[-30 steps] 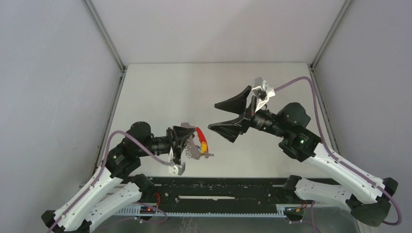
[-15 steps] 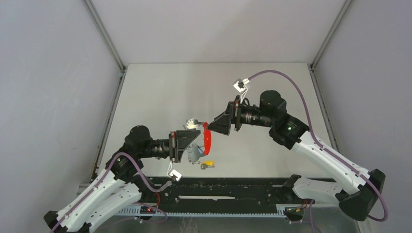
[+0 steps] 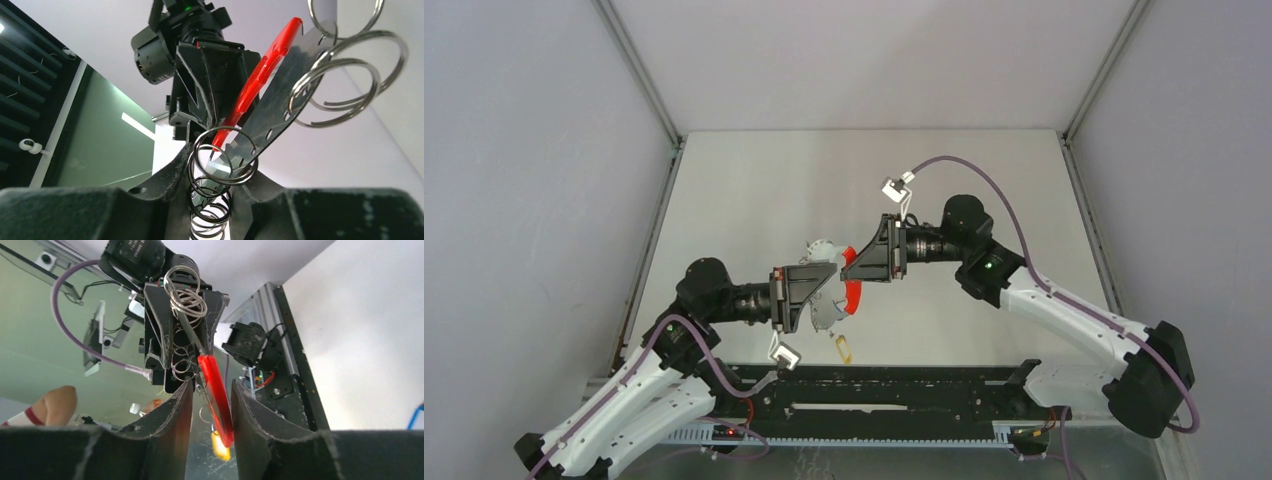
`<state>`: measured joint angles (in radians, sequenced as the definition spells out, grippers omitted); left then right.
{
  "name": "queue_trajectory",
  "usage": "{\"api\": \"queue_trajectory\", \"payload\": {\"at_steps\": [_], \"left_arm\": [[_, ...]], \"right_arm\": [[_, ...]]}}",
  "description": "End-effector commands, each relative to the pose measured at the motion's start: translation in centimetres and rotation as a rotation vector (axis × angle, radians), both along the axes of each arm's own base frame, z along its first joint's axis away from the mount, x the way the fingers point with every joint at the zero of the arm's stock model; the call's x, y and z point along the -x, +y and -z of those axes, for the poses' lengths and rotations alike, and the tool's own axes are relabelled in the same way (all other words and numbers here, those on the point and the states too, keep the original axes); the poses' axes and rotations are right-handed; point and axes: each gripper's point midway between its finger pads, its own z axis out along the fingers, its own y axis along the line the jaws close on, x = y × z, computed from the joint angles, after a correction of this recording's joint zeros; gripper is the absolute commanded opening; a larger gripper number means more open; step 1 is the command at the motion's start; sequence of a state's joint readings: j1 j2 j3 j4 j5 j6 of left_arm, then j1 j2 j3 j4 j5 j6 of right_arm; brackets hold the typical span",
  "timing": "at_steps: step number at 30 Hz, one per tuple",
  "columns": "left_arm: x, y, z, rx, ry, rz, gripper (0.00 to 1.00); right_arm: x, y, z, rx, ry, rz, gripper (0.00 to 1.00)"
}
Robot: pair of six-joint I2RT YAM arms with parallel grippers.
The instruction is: Put the keys on the keyring
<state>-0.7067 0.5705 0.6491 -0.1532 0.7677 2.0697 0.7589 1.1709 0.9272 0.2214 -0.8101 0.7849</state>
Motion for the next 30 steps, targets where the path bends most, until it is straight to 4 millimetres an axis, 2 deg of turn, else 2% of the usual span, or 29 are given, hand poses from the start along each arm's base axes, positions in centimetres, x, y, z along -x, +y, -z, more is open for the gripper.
{"api": "queue_trajectory", "payload": {"at_steps": [1,3,5,6,7,8,12,15,18,23,26,30], "left_arm": [[1.2,0.4,-4.0,0.068,-0.180,0.025,0.00],[1.0,0.5,-4.0,0.071,-0.164,0.015,0.00],[0.7,0.6,-4.0,0.074,-0.131,-0.001,0.00],[0.5,0.6,-3.9,0.073,-0.116,-0.011,0.00],[0.2,0.6,-3.7,0.068,-0.098,-0.022,0.01],[-0.1,0.7,-3.4,0.059,-0.078,-0.034,0.08],[-1.3,1.2,-1.4,-0.013,0.038,-0.107,0.68],[-2.0,1.7,-0.3,-0.032,0.111,-0.161,0.96],[-2.3,2.3,-0.9,0.005,0.232,-0.198,1.00],[-1.2,3.3,-1.8,0.026,0.531,-0.212,1.00],[-0.4,3.4,-3.7,0.093,0.693,-0.194,1.00],[0.5,3.2,-6.3,0.165,1.013,-0.178,1.00]], "right_arm": [[1.7,0.6,-3.5,-0.153,-0.058,-0.117,0.39],[2.1,0.7,-4.2,-0.180,-0.066,-0.138,0.31],[2.2,0.6,-4.6,-0.200,-0.085,-0.137,0.27],[2.1,0.5,-4.8,-0.205,-0.091,-0.123,0.12],[1.9,0.4,-4.7,-0.196,-0.097,-0.097,0.04],[1.5,0.2,-4.6,-0.185,-0.112,-0.061,0.02],[1.4,-1.2,-5.1,-0.160,-0.270,0.008,0.00],[0.7,-2.4,-5.2,-0.096,-0.381,0.079,0.00],[0.3,-3.8,-4.7,-0.002,-0.523,0.123,0.00],[-1.0,-5.7,-2.6,0.209,-0.722,0.162,0.00],[-1.3,-6.2,-2.1,0.252,-0.817,0.165,0.00],[-1.3,-6.0,-2.2,0.273,-0.908,0.167,0.00]]}}
